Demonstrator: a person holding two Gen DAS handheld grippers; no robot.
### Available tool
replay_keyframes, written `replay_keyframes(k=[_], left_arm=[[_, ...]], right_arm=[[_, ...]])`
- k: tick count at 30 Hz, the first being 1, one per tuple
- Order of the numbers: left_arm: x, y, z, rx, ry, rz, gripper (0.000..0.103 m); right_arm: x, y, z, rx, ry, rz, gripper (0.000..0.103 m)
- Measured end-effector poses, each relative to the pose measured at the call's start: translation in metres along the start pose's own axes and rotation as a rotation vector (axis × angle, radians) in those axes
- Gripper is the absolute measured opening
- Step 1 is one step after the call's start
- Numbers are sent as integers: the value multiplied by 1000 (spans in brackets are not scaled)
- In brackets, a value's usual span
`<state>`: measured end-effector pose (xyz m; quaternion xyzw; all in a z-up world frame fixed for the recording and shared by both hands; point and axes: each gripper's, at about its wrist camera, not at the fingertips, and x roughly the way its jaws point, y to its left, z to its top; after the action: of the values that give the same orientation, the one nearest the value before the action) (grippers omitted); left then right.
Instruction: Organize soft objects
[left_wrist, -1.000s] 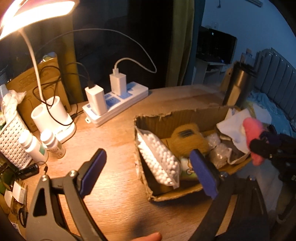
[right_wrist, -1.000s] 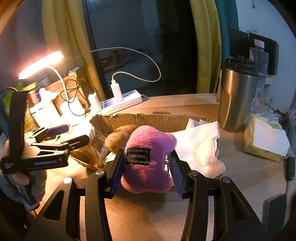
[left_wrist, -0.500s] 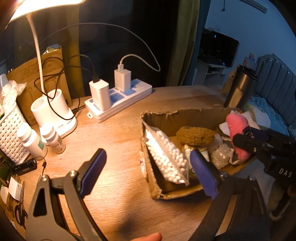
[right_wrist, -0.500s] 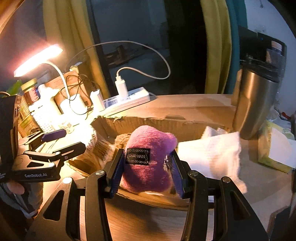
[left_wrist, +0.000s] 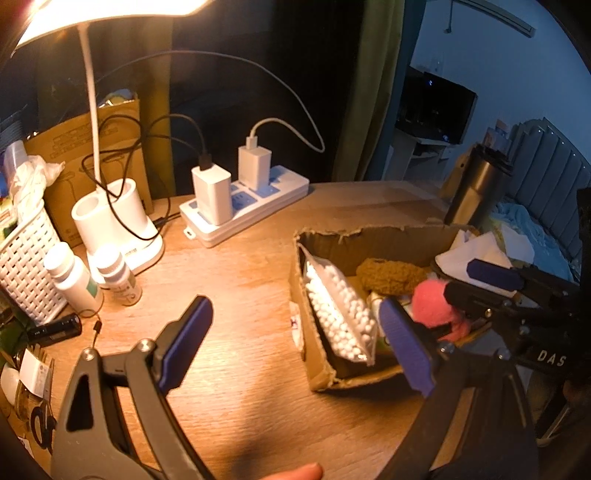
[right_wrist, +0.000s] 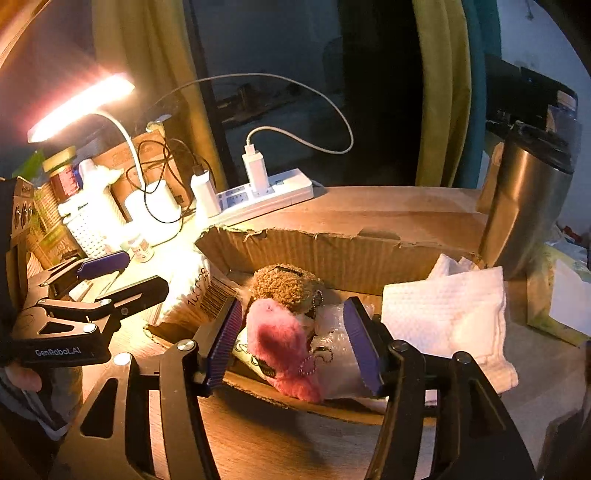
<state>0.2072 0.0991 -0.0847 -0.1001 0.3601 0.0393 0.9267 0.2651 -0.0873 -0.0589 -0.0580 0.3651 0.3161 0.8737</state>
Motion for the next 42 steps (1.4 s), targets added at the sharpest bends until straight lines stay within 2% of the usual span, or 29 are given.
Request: replay_keyframes(k=[16,42], left_arm=[[-36,-7,-7,17,-52,-14,93],[-108,-42,-23,81,-165,-57,93]], right_arm=[[-34,14,-10,-16,-34,-22,61],[-107,27,-35,-22,-122,-77,61]])
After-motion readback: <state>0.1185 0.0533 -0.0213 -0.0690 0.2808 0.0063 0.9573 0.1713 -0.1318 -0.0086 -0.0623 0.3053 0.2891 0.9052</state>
